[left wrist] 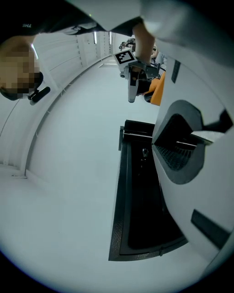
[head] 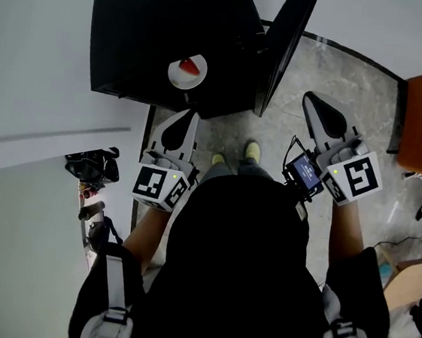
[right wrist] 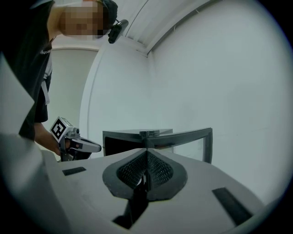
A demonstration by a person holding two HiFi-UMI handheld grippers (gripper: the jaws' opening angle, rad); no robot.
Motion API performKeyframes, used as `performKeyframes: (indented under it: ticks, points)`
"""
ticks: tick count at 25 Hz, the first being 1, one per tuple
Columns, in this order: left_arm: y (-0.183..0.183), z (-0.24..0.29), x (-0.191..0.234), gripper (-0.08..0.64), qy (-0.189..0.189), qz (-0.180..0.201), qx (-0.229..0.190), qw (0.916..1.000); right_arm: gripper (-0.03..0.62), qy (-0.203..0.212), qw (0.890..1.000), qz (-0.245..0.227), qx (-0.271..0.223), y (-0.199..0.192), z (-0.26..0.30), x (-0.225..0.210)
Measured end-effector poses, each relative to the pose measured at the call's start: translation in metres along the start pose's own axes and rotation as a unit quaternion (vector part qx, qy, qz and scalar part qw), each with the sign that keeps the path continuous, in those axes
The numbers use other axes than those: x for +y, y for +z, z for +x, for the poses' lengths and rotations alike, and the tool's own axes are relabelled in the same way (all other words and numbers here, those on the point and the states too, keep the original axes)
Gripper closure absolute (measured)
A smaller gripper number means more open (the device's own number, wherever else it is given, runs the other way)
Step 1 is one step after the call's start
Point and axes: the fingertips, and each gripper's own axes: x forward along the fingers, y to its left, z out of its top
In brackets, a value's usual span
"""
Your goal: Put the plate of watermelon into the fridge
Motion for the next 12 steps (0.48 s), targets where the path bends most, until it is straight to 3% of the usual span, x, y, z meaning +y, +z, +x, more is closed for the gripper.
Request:
performKeyframes:
  ticks: [12]
  points:
    - [-0.021, -0.031, 0.014, 0.554, 0.009, -0.013, 0.008, 0.9998, 0.583, 0.025, 0.999, 0.019, 0.014, -0.015, 0.021, 0.041]
